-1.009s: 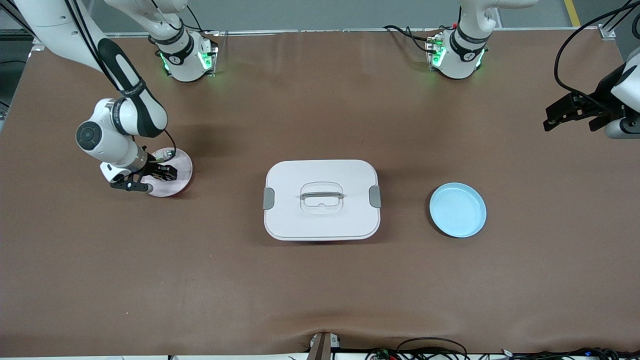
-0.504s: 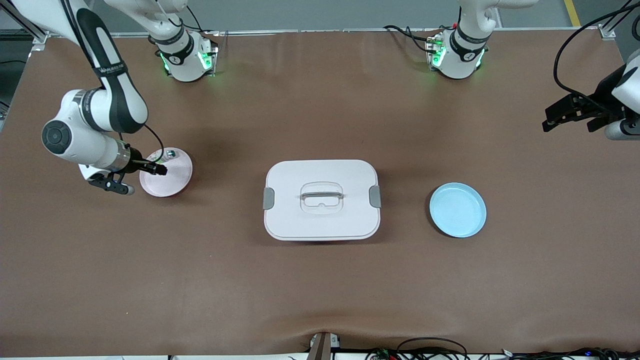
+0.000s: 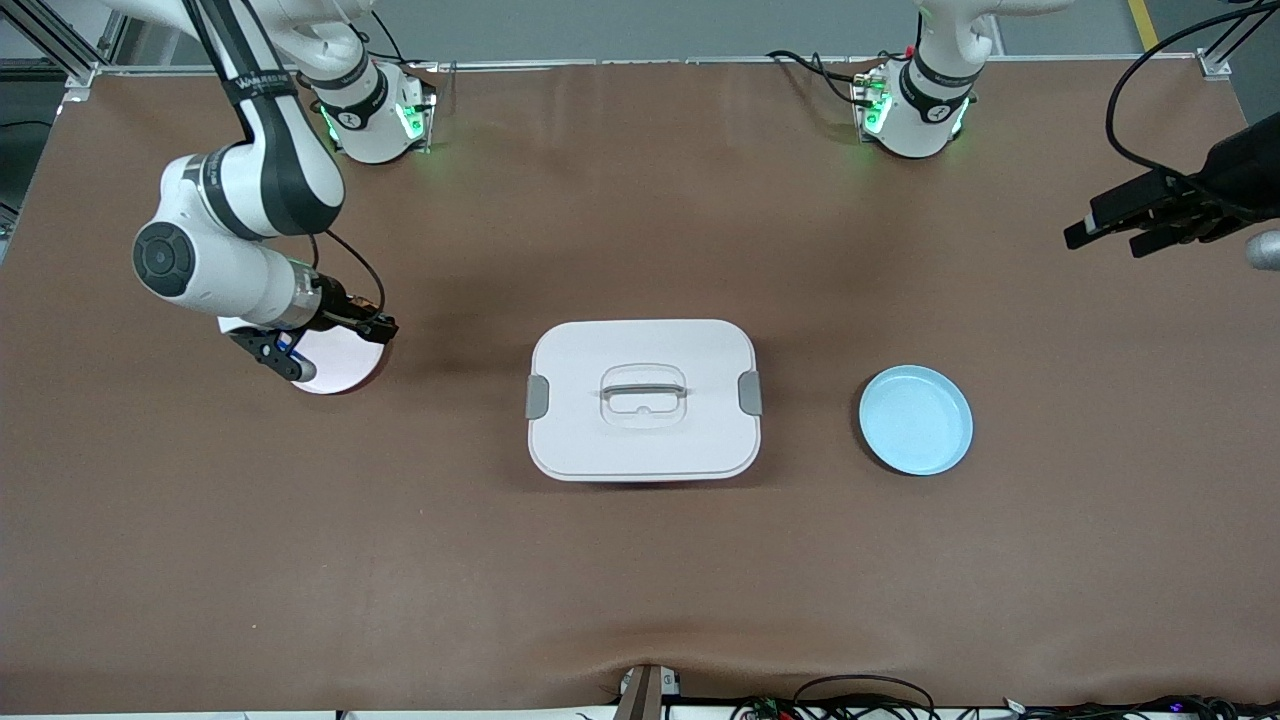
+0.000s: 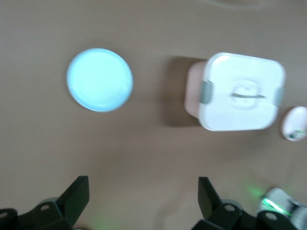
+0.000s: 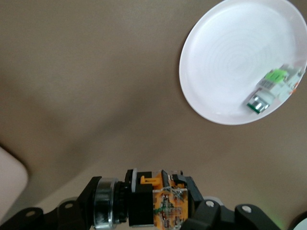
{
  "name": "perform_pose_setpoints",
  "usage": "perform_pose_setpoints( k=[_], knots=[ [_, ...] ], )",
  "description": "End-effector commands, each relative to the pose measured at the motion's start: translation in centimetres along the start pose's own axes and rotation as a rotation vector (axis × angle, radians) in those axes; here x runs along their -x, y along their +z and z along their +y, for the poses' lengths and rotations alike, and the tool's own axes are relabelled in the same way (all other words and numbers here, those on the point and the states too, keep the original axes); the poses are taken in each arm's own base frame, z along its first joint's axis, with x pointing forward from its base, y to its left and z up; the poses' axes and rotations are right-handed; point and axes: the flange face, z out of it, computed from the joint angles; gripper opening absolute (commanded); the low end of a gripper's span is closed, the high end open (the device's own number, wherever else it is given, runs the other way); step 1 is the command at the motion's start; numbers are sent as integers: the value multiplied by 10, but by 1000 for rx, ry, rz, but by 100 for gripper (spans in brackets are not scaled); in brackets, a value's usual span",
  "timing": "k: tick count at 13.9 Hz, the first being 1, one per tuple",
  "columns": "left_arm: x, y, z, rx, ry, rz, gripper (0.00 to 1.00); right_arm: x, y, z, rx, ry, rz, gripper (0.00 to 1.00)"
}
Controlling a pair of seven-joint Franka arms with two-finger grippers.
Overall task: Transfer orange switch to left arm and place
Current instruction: 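Carry the switch over the box with the right gripper while the left gripper approaches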
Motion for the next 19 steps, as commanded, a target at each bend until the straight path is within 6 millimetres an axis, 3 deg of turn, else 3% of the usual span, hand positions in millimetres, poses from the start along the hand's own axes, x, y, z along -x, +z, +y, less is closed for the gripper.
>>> perform_pose_setpoints(
  k=[1, 6, 8, 10, 13, 16, 19],
  knots=[
    [-1, 8, 8, 117, 4, -44, 100, 21, -29, -25, -69, 137, -66, 0],
    [-3, 14, 3, 316, -51, -60, 100, 68, -77, -80, -128, 282, -119, 0],
    [-5, 29, 10, 355, -63, -42, 100, 95, -99, -112, -167, 343, -123, 0],
    [-2, 54, 28, 369, -62, -18, 100, 110, -110, -133, -180, 411, -157, 0],
    [-3, 74, 46, 423, -76, 12, 100, 135, -131, -168, -226, 509, -206, 0],
    [-7, 92, 58, 447, -85, 24, 100, 163, -145, -212, -250, 599, -232, 0],
    [-8, 109, 77, 450, -79, 59, 100, 177, -139, -245, -248, 677, -251, 0]
  ],
)
